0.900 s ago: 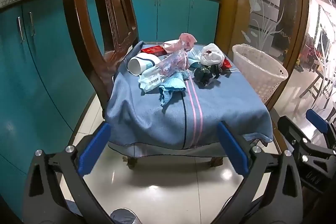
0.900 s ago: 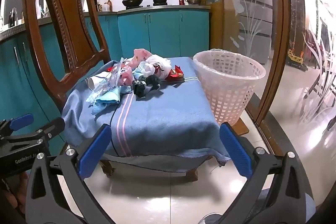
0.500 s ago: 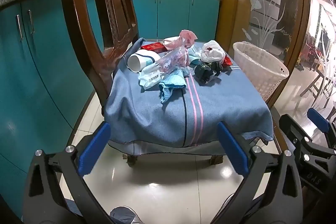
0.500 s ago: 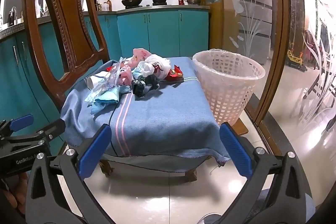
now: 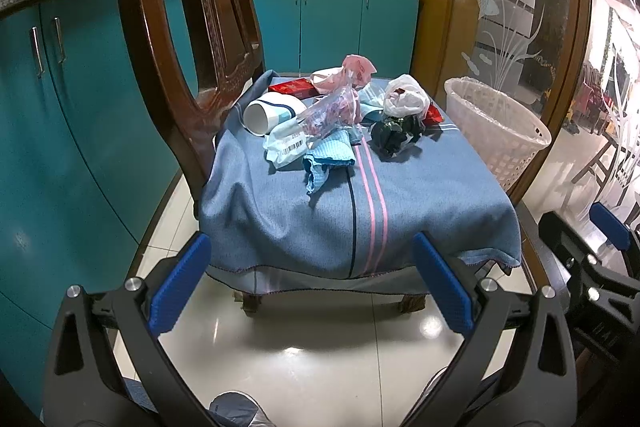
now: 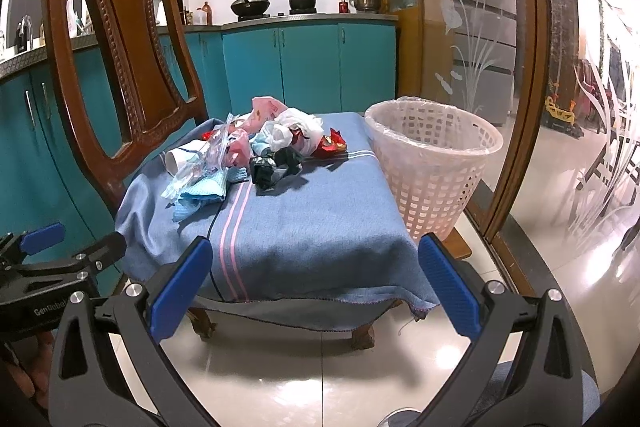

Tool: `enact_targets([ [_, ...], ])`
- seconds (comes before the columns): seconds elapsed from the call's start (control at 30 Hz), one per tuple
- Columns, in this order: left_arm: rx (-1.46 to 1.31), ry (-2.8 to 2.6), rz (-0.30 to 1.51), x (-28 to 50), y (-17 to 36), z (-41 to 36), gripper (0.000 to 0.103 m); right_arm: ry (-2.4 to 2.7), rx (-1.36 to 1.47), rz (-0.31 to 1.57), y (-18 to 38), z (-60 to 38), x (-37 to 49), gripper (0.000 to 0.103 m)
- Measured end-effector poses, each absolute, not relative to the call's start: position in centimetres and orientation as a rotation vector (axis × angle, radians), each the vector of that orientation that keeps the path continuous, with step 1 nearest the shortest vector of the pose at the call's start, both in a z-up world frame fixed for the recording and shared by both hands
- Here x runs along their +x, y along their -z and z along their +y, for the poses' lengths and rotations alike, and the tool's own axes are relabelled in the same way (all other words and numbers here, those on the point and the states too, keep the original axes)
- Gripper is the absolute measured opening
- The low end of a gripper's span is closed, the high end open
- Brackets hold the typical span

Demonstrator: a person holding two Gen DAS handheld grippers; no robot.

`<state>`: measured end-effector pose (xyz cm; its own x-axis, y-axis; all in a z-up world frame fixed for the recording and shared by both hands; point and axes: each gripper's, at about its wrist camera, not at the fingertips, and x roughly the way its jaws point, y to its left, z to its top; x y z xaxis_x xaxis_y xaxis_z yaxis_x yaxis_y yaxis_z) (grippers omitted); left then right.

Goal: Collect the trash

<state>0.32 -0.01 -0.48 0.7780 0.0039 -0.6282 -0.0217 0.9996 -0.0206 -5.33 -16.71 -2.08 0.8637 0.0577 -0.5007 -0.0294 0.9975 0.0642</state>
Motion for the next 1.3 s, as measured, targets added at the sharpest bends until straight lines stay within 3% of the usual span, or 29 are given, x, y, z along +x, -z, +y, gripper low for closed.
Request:
enact_targets([
  [1.3, -0.026, 0.0, 0.863, 2.9, 3.6, -0.6, 0.1, -0.029, 0.01, 0.584, 3.2, -16.8, -3.4, 0.101],
])
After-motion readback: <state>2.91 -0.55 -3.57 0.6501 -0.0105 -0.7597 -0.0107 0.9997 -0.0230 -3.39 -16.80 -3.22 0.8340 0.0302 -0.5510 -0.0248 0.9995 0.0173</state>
